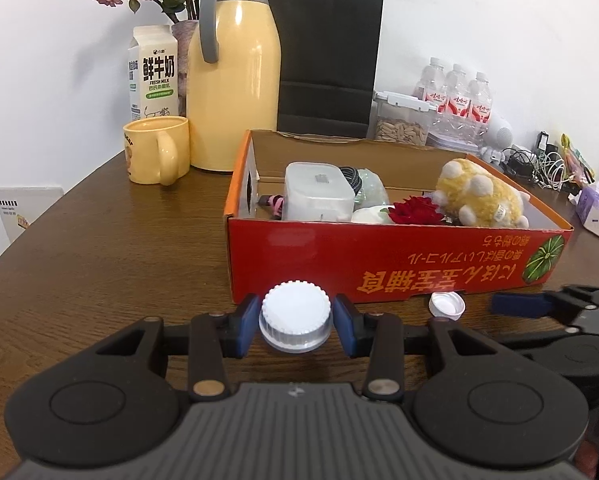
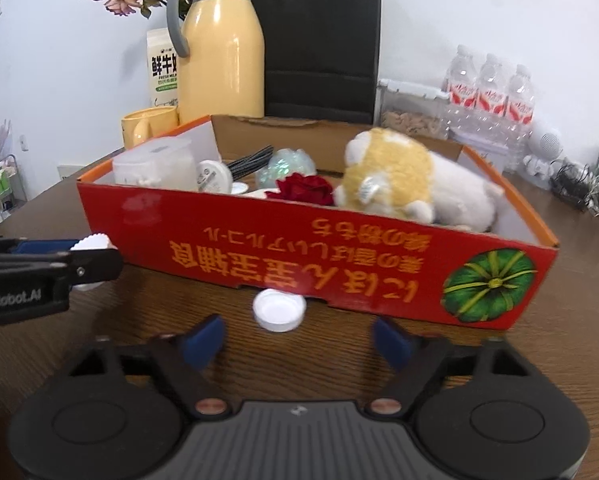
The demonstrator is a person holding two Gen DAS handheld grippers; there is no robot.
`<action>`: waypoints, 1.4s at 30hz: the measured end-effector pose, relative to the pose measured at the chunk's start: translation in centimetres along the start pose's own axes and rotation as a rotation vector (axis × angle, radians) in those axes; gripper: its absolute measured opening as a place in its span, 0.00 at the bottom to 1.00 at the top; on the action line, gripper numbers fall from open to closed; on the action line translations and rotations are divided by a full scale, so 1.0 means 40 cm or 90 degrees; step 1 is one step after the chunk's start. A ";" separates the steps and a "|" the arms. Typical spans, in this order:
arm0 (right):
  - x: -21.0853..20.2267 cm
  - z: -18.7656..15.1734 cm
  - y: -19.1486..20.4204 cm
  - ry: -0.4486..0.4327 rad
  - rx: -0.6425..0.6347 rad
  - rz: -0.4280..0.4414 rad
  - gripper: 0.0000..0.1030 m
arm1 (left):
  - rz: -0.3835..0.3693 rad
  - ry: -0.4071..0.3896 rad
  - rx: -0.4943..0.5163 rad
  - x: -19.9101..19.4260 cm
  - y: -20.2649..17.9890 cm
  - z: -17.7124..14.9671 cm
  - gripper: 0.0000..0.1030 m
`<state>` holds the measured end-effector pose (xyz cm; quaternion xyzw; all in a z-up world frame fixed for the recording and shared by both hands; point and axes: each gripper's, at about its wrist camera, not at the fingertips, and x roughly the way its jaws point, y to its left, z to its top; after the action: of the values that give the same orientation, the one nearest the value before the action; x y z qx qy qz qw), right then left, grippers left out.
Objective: Organize objects
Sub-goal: 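Grasp the large white cap with the left gripper while the right grasps the small cap, then carry both caps over the box and open both grippers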
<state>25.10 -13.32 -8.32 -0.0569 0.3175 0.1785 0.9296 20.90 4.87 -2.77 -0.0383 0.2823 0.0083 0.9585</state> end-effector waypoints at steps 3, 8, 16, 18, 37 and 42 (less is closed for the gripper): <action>0.006 0.006 0.010 -0.005 0.009 0.002 0.42 | -0.004 -0.001 0.004 -0.004 -0.003 -0.003 0.40; 0.002 0.003 0.005 -0.012 0.021 0.003 0.26 | -0.004 -0.001 0.006 -0.005 -0.004 -0.006 0.40; -0.025 -0.005 0.006 -0.036 0.013 0.016 0.22 | 0.001 0.000 0.007 -0.004 -0.007 -0.006 0.40; -0.037 -0.007 0.008 -0.046 0.007 0.015 0.19 | 0.003 0.003 0.007 -0.003 -0.006 -0.007 0.40; -0.014 -0.005 0.024 -0.008 -0.014 0.038 0.40 | 0.021 0.004 0.006 -0.011 -0.008 -0.023 0.40; -0.028 -0.017 0.032 -0.019 -0.025 0.049 0.26 | 0.023 0.003 0.003 -0.014 -0.007 -0.025 0.40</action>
<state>23.42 -12.62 -8.14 -0.0604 0.3020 0.2212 0.9253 19.90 4.53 -3.27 -0.0309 0.2848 0.0248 0.9578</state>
